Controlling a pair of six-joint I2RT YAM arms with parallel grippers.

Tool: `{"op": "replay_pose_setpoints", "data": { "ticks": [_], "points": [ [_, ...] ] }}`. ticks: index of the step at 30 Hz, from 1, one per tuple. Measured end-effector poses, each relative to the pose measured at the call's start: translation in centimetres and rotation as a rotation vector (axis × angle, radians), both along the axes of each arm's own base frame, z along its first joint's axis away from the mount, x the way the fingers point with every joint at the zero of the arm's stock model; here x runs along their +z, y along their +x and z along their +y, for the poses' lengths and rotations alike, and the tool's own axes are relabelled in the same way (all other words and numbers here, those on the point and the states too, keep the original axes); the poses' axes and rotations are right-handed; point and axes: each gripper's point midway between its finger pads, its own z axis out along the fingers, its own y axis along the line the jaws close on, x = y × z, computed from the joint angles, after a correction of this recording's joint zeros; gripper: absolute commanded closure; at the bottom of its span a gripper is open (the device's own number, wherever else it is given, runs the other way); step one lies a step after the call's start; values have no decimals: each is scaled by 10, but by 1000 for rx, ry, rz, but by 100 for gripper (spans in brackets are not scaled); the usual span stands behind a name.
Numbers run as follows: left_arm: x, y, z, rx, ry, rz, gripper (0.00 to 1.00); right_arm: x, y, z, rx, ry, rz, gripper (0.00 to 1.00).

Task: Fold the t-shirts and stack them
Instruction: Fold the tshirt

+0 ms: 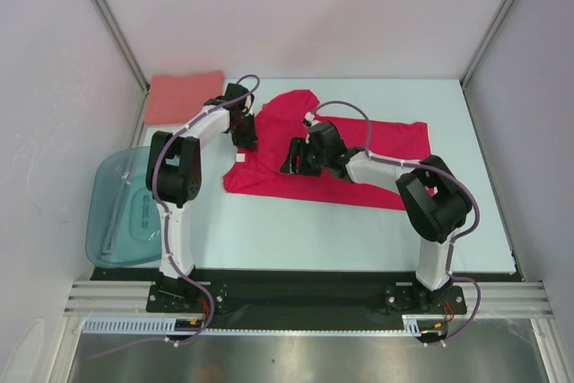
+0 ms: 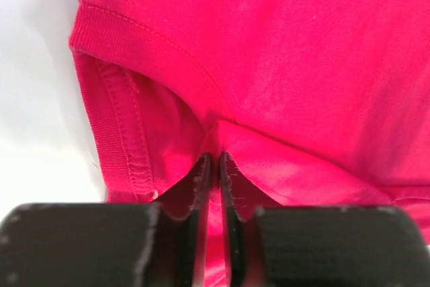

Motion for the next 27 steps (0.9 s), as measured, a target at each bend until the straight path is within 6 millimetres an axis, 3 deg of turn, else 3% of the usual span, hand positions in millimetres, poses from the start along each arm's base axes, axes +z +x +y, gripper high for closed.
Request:
{"op": "replay_pose_setpoints", "data": {
  "ticks": [4,8,16,22,27],
  "points": [
    [0,0,0,0,-2,1,94,-6,2,3,-21,-41,-1,36],
    [1,-1,-2,-4,-11,3,100,-16,1,4,-46,-78,12,42],
    [13,-1,-6,-12,-29,-16,100,-30,-1,3,-102,-105,43,43],
    [31,1,-8,-18,-50,-50,100,-43,2,6,-135,-95,73,48],
    [34,0,-10,-22,-56,-54,100,-41,7,11,-157,-64,75,57]
  ]
}}
